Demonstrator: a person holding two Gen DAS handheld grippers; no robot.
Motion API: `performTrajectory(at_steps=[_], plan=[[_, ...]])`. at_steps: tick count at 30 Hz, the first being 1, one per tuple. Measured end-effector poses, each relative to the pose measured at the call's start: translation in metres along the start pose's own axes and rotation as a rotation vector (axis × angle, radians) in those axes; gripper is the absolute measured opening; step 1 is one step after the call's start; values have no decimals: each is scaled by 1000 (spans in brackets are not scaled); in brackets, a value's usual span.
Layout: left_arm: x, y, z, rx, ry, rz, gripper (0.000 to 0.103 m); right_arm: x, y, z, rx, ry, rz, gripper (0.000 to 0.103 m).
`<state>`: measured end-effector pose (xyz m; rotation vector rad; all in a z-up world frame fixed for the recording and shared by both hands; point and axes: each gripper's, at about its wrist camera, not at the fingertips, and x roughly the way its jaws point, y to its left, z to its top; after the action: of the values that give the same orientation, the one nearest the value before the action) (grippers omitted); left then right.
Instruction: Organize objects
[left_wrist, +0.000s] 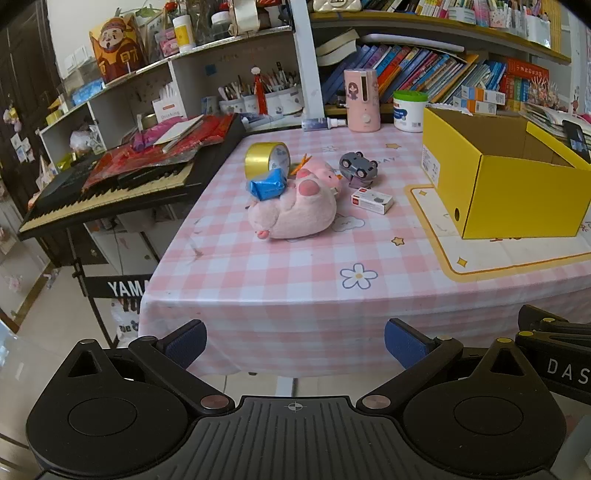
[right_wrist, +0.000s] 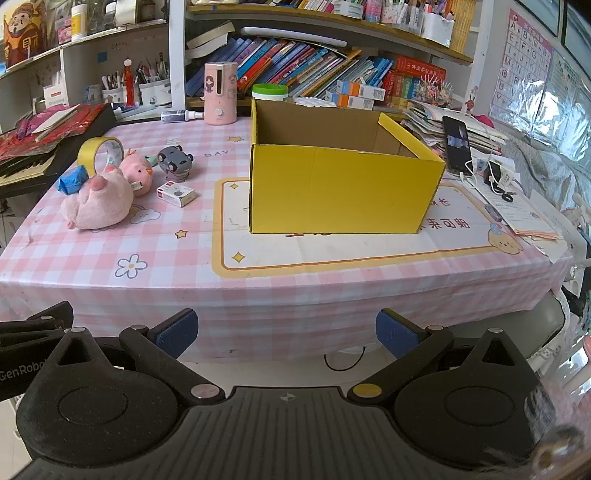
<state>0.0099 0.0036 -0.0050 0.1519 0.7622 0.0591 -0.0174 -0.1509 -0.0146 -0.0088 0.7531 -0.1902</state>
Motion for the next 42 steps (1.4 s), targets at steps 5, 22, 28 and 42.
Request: performTrajectory(at_steps=[5,22,28,42], plan=[[1,0,1,-2,2,-1,103,1,1,1,-3,0,-2,103],[2,2,1,-10,14,-15,103,2,0,1,-3,20,-9,103],[2,2,2,-11,13,-19,103,2,0,1,-1,20,-9,103],[-1,6,2,-30,7,-31,103,0,1,3,-3,12,-6,103]])
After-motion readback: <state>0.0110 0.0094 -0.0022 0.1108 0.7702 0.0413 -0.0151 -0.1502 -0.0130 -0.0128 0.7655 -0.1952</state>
